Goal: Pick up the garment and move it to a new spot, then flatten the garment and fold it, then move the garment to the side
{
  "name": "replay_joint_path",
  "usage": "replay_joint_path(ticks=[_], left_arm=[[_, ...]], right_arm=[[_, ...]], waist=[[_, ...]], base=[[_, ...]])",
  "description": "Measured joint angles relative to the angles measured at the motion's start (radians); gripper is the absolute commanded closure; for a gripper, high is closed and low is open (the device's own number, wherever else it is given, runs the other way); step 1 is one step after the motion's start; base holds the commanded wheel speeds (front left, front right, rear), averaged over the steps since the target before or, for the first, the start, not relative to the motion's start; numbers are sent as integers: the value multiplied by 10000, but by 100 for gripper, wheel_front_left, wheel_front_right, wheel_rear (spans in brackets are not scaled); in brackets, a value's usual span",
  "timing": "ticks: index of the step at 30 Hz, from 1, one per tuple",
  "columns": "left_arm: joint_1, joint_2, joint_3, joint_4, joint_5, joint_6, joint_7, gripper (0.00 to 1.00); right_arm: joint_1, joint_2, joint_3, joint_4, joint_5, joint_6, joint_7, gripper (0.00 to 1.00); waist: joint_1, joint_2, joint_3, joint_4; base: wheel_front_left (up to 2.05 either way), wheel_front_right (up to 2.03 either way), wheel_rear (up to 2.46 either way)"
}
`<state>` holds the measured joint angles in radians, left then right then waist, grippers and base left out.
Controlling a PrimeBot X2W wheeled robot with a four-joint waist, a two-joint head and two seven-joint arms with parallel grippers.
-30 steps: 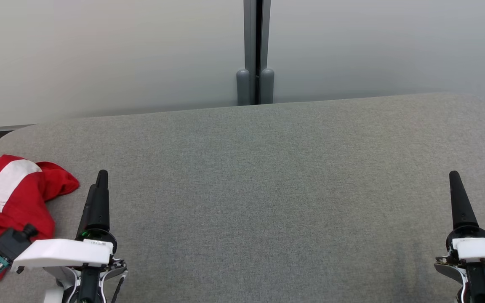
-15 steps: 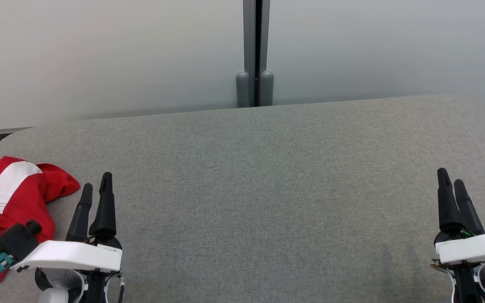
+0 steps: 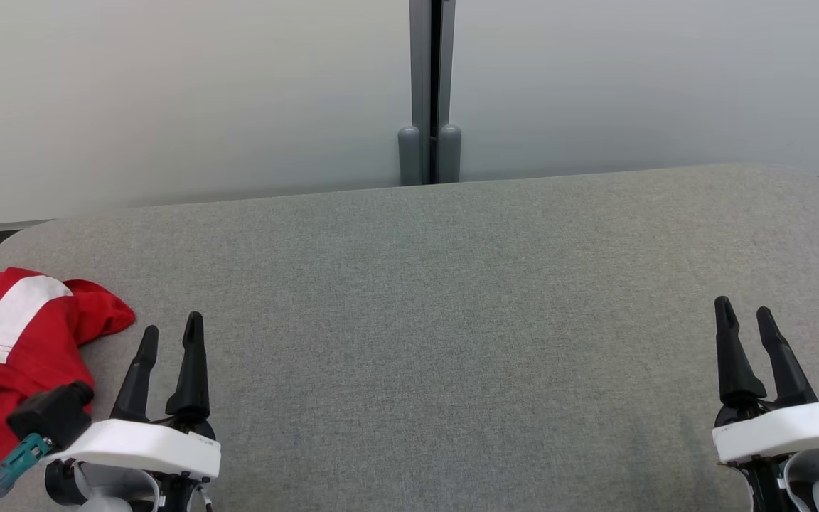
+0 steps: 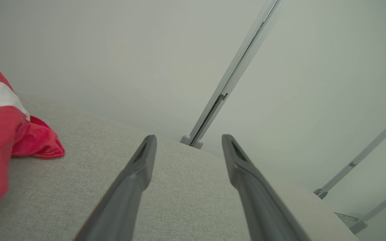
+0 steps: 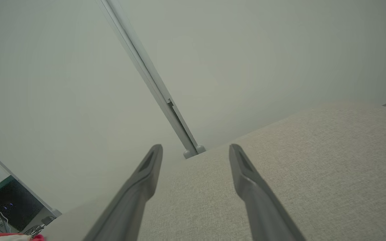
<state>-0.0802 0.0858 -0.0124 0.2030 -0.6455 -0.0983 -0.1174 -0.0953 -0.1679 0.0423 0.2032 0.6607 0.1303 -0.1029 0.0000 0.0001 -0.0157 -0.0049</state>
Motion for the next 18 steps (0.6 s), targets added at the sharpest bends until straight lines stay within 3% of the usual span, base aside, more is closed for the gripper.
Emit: replay_joint_path(ticks=[18], left_arm=[[180, 61, -357, 786, 2201, 380, -502, 0]], right_arm=[[200, -19, 219, 512, -2094, 0, -207, 0]], waist=[[0, 0, -144, 1]], base=[[0, 0, 0]])
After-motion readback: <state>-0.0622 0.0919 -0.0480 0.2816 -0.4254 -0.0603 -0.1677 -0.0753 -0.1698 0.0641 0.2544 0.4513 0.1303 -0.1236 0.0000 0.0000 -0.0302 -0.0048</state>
